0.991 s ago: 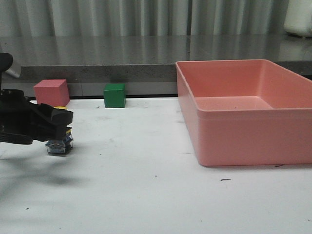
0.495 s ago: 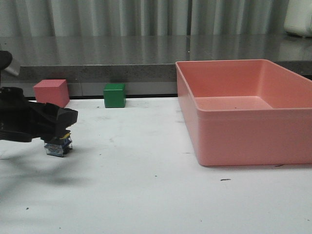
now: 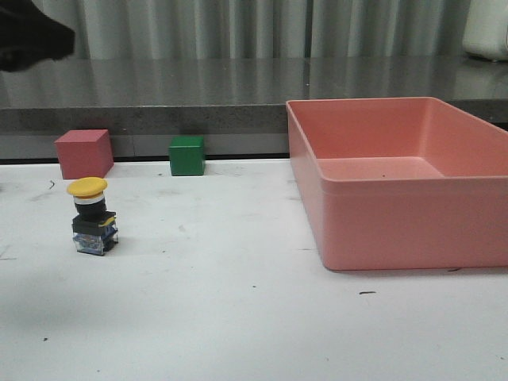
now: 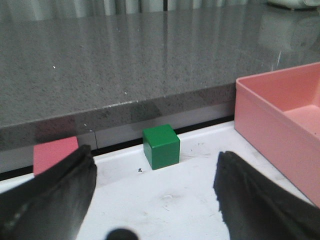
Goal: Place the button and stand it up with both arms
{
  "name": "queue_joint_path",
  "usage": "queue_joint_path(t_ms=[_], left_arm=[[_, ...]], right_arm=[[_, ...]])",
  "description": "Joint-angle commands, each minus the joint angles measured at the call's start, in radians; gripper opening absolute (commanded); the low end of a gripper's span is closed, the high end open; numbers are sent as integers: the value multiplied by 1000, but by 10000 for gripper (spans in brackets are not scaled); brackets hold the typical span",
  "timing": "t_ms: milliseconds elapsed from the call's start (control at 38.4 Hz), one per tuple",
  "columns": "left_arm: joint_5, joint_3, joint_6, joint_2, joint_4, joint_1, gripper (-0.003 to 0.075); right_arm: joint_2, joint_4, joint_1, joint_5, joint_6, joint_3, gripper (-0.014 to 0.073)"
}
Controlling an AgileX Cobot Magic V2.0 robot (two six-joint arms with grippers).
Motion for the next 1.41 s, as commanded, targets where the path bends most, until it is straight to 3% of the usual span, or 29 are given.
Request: queue_joint_path(t_ms=[0,313,417,626,834,1382], left_arm=[[86,-28,-21,-158,-11,0,403],[658,-28,-21,-576,-74,0,59],[807,-28,-21,-715,-79,0,-20],[954,-28,-21,-976,-79,0,-20],[970,-28,-21,-1145,-79,0,-20],[968,-28,-21,-1177,-79,0,-20]], right_arm=[[7,-6,-5,-80,-10,-28,-68],[7,-6,-5,-80,-10,-28,-68],[7,-6,-5,-80,-10,-28,-68],[7,-6,-5,-80,-10,-28,-68],[7,-6,-5,-80,-10,-28,-68],[7,-6,-5,-80,-10,-28,-68]])
